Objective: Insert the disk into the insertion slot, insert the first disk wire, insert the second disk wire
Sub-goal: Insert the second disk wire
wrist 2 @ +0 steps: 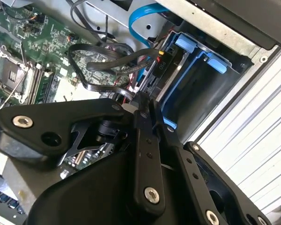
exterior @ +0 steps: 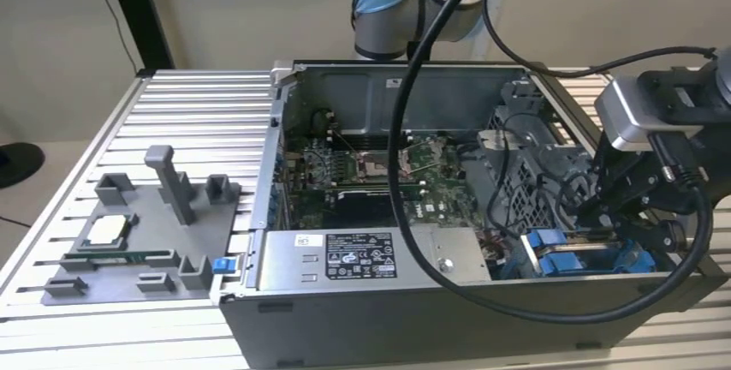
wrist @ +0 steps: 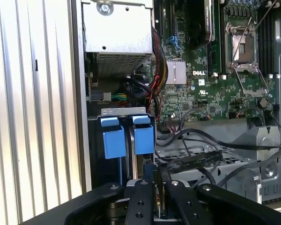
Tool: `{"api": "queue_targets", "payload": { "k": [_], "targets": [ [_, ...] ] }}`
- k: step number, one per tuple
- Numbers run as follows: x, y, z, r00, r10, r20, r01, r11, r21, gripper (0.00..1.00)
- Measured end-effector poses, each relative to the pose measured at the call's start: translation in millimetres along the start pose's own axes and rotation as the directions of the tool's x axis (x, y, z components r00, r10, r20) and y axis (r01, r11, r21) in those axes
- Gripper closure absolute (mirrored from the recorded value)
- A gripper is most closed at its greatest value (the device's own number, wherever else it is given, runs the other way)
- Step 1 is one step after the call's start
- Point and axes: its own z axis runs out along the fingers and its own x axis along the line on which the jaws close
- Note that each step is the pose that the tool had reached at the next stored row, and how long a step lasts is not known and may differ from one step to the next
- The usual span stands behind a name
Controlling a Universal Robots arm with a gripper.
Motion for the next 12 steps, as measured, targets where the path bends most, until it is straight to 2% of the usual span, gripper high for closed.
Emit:
{"api": "queue_targets", "payload": {
  "k": [4, 5, 7, 8, 12],
  "targets": [
    [-1.2, 0.9, 1.6, 0.9999, -0.001, -0.0149, 0.001, 1.0000, 0.0071, 1.00],
    [-1.6, 1.4, 1.9, 0.9998, -0.001, -0.0223, 0.001, 1.0000, 0.0088, 1.00],
    [-2.6, 2.1, 2.5, 0.9991, -0.001, -0.0427, 0.001, 0.9999, 0.0120, 1.00],
    [-3.9, 2.2, 3.0, 0.9988, -0.001, -0.0494, 0.002, 0.9999, 0.0146, 1.00],
    [-10.2, 3.2, 4.7, 0.9983, -0.004, -0.0583, 0.006, 0.9995, 0.0322, 1.00]
  ]
}}
